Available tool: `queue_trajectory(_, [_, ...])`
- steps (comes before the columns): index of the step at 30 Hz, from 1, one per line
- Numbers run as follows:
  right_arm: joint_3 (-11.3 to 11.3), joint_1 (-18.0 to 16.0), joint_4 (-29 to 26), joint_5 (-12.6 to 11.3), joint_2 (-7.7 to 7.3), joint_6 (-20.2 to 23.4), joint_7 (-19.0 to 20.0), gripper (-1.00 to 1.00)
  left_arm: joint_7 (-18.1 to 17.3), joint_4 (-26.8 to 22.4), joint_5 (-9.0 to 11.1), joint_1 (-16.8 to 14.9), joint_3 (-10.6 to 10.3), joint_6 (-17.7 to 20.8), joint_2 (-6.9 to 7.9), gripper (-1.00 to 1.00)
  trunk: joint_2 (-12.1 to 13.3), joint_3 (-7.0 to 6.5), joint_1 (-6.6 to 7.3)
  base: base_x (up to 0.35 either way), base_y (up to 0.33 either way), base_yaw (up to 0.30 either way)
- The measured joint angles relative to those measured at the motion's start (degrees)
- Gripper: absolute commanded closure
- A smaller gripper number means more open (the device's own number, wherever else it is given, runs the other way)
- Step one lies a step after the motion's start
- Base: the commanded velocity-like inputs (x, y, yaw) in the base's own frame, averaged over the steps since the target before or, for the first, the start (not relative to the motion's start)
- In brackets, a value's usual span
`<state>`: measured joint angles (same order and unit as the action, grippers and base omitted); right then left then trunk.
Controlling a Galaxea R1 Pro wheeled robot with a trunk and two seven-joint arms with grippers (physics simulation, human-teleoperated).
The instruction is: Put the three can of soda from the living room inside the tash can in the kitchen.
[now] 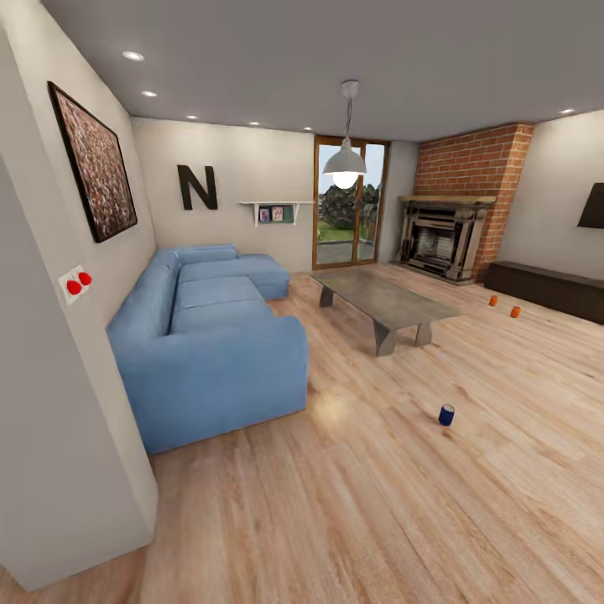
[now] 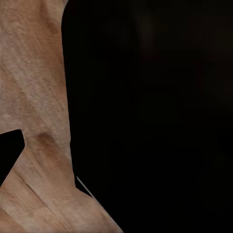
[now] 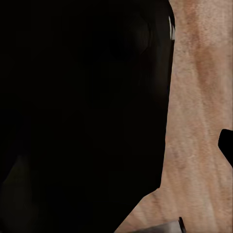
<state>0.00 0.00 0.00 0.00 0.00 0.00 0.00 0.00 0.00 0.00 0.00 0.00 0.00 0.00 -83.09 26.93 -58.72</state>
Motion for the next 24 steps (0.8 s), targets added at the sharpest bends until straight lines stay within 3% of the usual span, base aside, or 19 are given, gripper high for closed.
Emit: queue_trajectory(24, [-0.25, -0.09, -0.01, -0.13, 0.11, 0.62, 0.83, -1.00, -0.17, -0.09, 0.08, -0.01, 0.18, -0.33, -0.26, -1.00, 0.01, 0.00, 0.00, 0.000, 0.000, 0.000])
